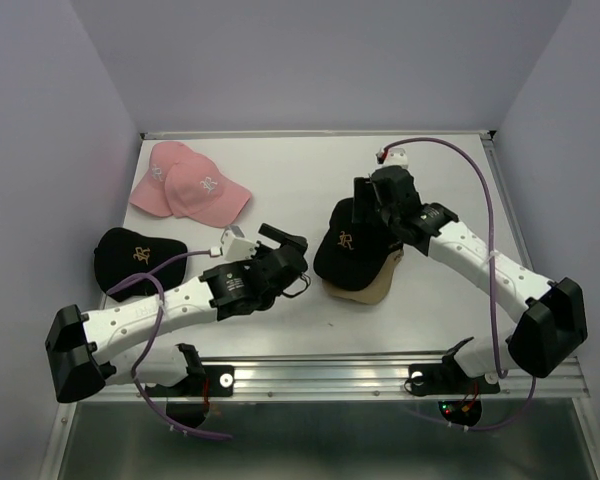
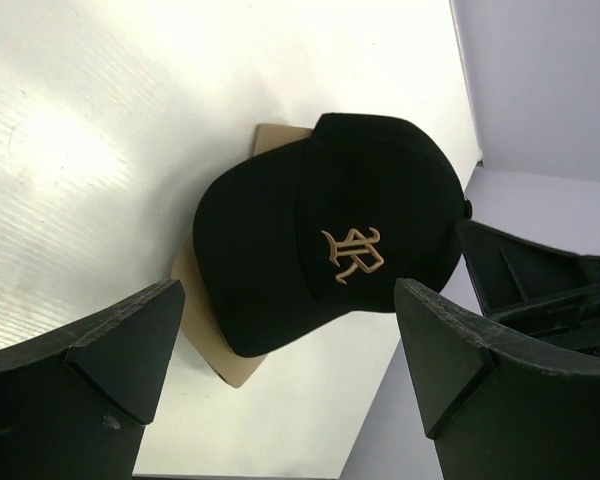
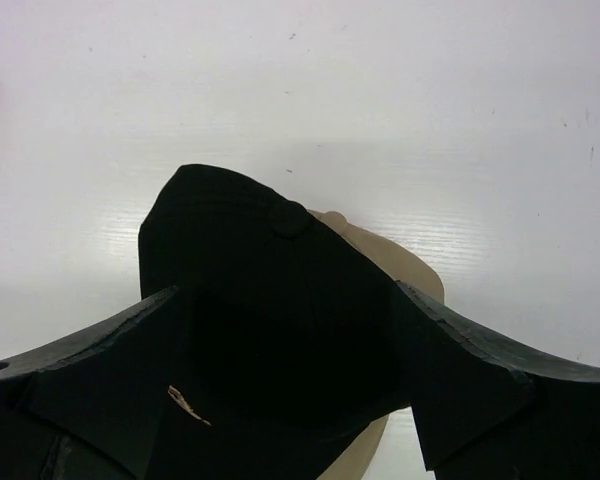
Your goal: Stack the hats
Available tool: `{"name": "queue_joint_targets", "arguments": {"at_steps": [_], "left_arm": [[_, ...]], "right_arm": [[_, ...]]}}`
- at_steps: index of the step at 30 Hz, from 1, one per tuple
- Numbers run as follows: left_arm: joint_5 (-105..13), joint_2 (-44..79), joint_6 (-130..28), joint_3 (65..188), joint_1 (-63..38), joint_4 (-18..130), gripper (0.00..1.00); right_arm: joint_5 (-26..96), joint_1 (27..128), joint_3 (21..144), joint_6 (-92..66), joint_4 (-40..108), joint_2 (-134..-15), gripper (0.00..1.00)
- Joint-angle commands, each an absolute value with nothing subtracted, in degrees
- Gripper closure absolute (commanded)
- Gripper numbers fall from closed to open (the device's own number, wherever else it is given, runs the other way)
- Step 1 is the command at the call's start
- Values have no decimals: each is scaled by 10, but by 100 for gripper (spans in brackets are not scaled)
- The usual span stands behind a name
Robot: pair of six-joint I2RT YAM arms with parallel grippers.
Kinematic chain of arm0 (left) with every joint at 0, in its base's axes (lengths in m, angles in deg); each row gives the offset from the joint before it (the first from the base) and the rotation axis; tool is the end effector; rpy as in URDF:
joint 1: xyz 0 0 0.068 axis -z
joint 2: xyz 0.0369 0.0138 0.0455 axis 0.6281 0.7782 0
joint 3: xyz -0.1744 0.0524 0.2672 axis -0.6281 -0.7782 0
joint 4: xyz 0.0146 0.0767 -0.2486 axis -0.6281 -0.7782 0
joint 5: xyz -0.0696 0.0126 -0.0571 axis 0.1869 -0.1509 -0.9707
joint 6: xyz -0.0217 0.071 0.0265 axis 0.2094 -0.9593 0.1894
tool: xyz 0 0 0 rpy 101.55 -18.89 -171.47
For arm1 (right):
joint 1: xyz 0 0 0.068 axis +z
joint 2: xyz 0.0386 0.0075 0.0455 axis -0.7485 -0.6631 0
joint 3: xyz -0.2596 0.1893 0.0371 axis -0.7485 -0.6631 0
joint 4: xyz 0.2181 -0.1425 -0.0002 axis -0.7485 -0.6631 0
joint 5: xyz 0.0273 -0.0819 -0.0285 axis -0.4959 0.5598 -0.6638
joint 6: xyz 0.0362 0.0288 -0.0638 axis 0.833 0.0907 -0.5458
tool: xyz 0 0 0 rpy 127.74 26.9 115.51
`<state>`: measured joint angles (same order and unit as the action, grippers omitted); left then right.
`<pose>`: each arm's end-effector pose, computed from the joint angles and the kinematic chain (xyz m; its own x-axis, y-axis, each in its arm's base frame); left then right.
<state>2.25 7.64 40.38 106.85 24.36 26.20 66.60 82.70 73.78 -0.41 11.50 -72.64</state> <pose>0.1448 -0.1902 0.3223 -0.3878 -0.8880 -0.2471 -0.3861 0.3999 -0.8313 0.2825 0.1596 0.3494 -0.5383 0.0005 -0.8427 -0.0751 0.9960 0.0485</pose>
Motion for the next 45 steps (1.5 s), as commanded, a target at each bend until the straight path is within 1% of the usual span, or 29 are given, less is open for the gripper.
{"name": "queue_joint_targets", "arguments": {"at_steps": [1, 5, 8, 13, 16, 17, 19, 20, 22, 23, 25, 26, 28, 31, 32, 33, 35, 39, 40, 45], "left_arm": [[75, 54, 409, 1071, 242, 205, 1], [85, 41, 422, 1068, 238, 182, 1], [96, 29, 430, 1064, 234, 171, 1], [101, 19, 430, 1063, 227, 161, 1], [100, 18, 434, 1063, 224, 152, 1], [99, 18, 437, 1063, 223, 143, 1], [98, 17, 448, 1062, 221, 133, 1], [97, 13, 450, 1060, 220, 125, 1], [96, 5, 455, 1052, 217, 119, 1], [95, -4, 457, 1049, 217, 115, 1], [96, -14, 462, 1038, 214, 110, 1], [96, -25, 469, 1035, 212, 104, 1], [96, -37, 478, 1025, 209, 94, 1], [99, -55, 483, 1015, 205, 82, 1], [99, -61, 483, 1014, 203, 76, 1], [101, -64, 484, 1013, 202, 74, 1], [102, -68, 486, 1013, 199, 65, 1], [103, -70, 485, 1014, 196, 55, 1], [102, -71, 486, 1013, 195, 53, 1], [97, -78, 486, 999, 190, 59, 1]], "right_arm": [[685, 833, 740, -8, 142, -727, 20], [705, 833, 704, -9, 141, -747, 29], [746, 833, 701, -10, 142, -783, 31], [738, 821, 702, -13, 149, -815, 30], [725, 821, 699, -21, 156, -815, 27], [719, 821, 699, -27, 156, -812, 23], [704, 821, 701, -34, 156, -794, 21], [688, 821, 706, -45, 156, -786, 15], [667, 821, 711, -60, 156, -756, 11], [641, 821, 716, -78, 156, -746, 7], [613, 821, 722, -90, 154, -715, 5], [574, 821, 723, -99, 149, -705, 4], [540, 827, 730, -101, 144, -690, 3], [483, 855, 736, -115, 130, -679, 5], [464, 865, 737, -118, 126, -681, 9], [462, 889, 738, -122, 120, -686, 10], [470, 906, 736, -124, 117, -692, 15], [498, 920, 726, -121, 116, -704, 16], [502, 927, 725, -124, 113, -707, 17], [551, 999, 727, -163, 82, -742, 22]]}}
